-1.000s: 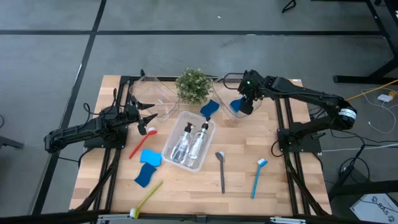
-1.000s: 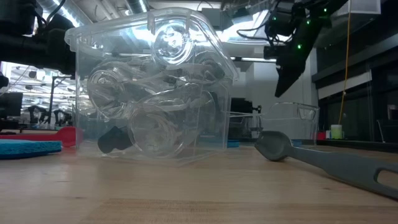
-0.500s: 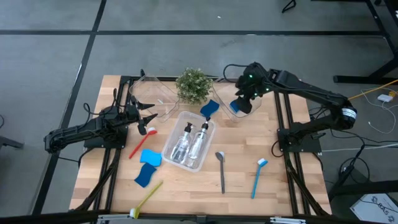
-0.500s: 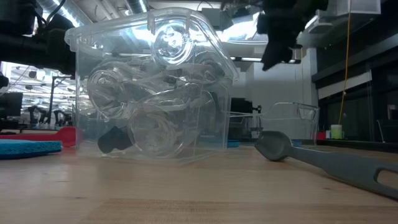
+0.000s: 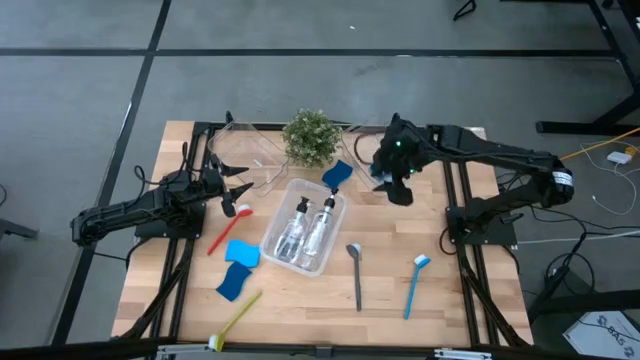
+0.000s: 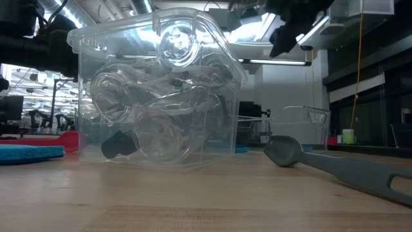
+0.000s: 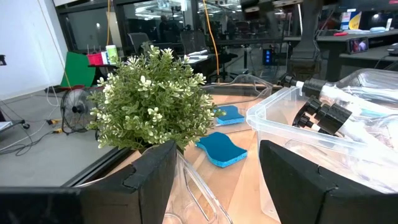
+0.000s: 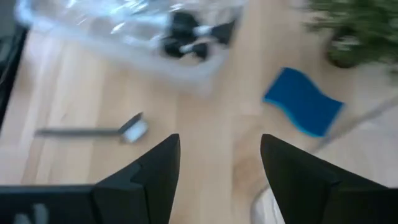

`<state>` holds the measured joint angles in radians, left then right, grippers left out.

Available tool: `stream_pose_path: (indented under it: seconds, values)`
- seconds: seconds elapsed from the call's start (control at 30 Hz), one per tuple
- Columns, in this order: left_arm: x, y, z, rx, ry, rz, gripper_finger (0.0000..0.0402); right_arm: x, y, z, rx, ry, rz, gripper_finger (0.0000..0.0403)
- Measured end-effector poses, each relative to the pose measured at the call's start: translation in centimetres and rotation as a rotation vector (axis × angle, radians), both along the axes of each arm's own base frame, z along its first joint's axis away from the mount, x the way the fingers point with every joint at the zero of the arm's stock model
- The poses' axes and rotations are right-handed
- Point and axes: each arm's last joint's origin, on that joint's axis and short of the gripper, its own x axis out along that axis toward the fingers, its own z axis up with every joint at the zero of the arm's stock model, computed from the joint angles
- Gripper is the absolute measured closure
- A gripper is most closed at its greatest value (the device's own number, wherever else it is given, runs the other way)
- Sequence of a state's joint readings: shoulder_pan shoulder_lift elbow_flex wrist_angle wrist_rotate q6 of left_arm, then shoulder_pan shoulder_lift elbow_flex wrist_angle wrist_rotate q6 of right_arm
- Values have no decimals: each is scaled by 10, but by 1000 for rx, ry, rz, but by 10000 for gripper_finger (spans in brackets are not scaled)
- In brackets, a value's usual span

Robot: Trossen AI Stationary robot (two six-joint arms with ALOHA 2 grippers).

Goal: Pick & Place Kitchen Sink Supplies
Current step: Adjust the right transparent bin

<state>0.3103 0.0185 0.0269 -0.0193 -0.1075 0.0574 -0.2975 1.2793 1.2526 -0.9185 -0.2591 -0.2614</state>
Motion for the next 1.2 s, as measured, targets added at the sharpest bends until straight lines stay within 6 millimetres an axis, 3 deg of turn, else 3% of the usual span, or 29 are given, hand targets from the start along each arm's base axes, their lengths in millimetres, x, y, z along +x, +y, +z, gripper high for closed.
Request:
stream_pose_path:
  seconds: [0.2, 0.4, 0.63, 0.83, 1.2]
  values:
    - [0, 0, 0, -1, 0, 0, 176, -1, 33, -5, -7, 84, 182, 182]
    - [0, 0, 0, 0, 0, 0, 176, -5, 64, -8, 62, 171, 216, 182]
    - [0, 0, 0, -1, 0, 0, 176, -8, 94, -9, 137, 238, 146, 182]
    - [0, 0, 0, 0, 0, 0, 176, -6, 115, -7, 103, 193, 43, 182]
    - [0, 0, 0, -1, 0, 0, 176, 11, 132, -11, 11, 79, -9, 182]
